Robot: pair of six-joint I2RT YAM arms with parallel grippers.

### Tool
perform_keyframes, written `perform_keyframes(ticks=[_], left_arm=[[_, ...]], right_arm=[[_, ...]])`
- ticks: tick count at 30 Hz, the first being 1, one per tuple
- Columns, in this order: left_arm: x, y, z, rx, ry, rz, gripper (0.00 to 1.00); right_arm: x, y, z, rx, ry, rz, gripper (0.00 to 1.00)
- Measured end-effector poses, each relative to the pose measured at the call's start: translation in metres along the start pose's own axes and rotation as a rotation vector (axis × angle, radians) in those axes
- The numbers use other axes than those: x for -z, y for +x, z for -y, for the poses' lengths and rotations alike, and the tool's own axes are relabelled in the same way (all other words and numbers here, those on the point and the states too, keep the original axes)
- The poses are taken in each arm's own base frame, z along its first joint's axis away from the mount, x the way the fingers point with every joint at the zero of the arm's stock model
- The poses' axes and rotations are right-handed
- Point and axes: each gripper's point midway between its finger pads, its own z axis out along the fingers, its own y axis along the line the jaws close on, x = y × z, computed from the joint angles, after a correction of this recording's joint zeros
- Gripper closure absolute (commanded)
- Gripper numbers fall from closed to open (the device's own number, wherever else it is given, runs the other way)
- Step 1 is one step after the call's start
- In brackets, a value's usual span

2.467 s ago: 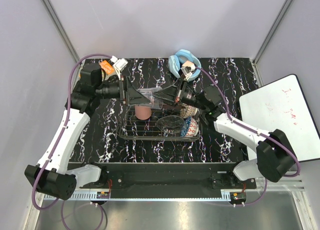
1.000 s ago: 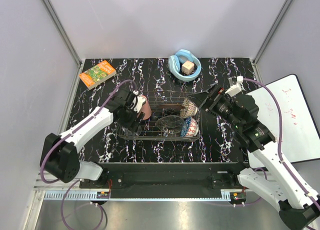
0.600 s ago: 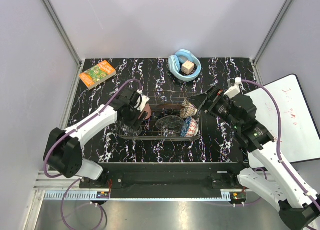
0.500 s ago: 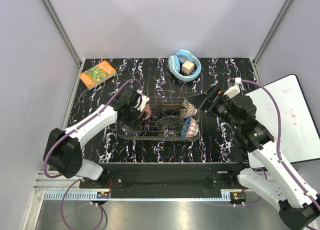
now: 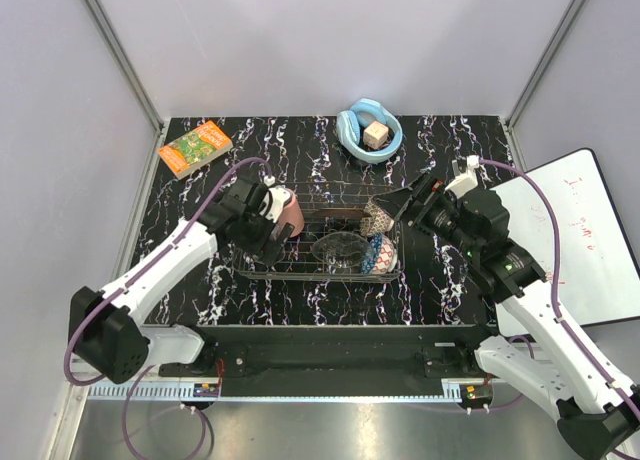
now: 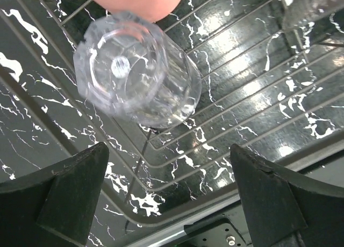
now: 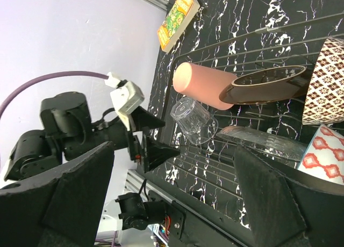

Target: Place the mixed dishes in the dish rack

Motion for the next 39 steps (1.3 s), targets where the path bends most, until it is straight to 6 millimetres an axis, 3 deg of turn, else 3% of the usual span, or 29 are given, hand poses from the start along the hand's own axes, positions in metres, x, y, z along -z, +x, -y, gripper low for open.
perform_keyframes(ticks=[5,10,14,21,33,39], left_arm=[[0.018,-0.009,0.003,-0.001,0.013,0.033,0.01],[0.055,-0.035,0.005,-0.006,0.023,0.163,0.01],[0.068,-0.038,0.004,-0.008,0.015,0.213,0.01],[0.047,-0.032,0.002,-0.023,0.008,0.199,0.02],[0.019,-0.059,0.012,-0.035,0.073,0.237,0.02],[0.004,-0.051,0.018,-0.044,0.113,0.221,0.05]], right_arm=[[0.0,-0.001,0.004,0.002,0.018,0.006,0.0],[0.0,0.002,0.01,0.011,0.044,-0.003,0.0],[0.0,0.004,0.014,0.011,0.056,-0.011,0.0],[0.001,0.004,0.014,0.011,0.058,-0.012,0.0],[0.004,0.01,0.023,0.011,0.072,-0.014,0.0],[0.006,0.009,0.025,0.016,0.077,-0.001,0.0]])
